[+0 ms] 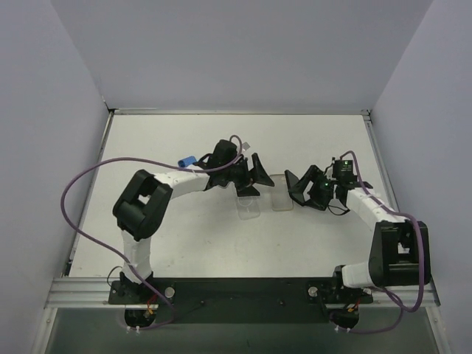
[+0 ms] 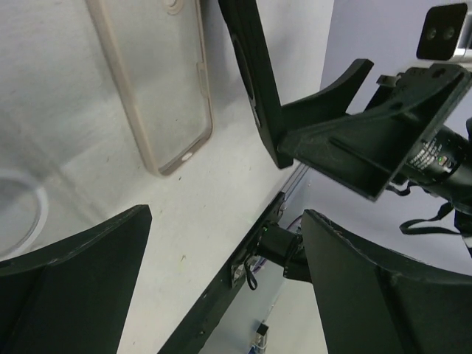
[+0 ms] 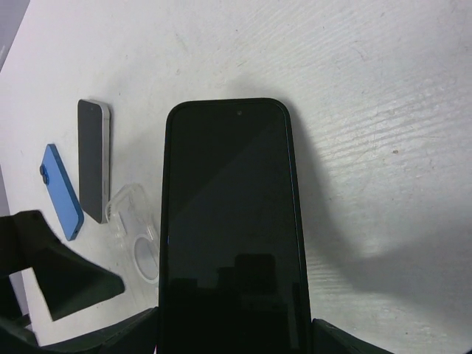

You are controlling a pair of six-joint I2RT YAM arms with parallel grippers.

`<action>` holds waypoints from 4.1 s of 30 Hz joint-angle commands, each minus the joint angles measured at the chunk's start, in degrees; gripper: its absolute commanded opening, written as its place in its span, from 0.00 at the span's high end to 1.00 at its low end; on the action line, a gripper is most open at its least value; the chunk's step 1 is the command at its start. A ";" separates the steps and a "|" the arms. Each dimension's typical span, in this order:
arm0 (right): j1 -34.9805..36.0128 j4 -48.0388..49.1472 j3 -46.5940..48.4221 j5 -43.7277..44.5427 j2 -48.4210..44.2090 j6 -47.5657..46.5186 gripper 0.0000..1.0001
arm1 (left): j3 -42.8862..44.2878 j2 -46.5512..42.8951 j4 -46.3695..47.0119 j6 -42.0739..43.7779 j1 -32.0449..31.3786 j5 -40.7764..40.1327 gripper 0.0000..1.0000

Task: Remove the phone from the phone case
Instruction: Pick up the phone at the center of the board, then adjust the phone, then remove the phone case from the phone.

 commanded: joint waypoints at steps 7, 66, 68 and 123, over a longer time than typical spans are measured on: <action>-1.52 -0.31 -4.51 -5.51 -8.46 1.12 0.82 | 13.25 13.17 8.98 -6.12 -5.84 2.81 0.05; 8.06 41.33 -12.08 -12.81 -19.37 30.56 0.59 | -8.36 -2.90 56.53 -33.28 2.59 1.23 1.00; 8.41 43.19 -12.43 -13.33 -18.05 32.23 0.62 | -8.71 -2.99 57.41 -33.72 2.59 0.88 1.00; 20.45 98.56 8.13 23.48 13.23 93.14 1.00 | -0.28 -5.72 79.03 -44.17 3.12 -19.60 1.00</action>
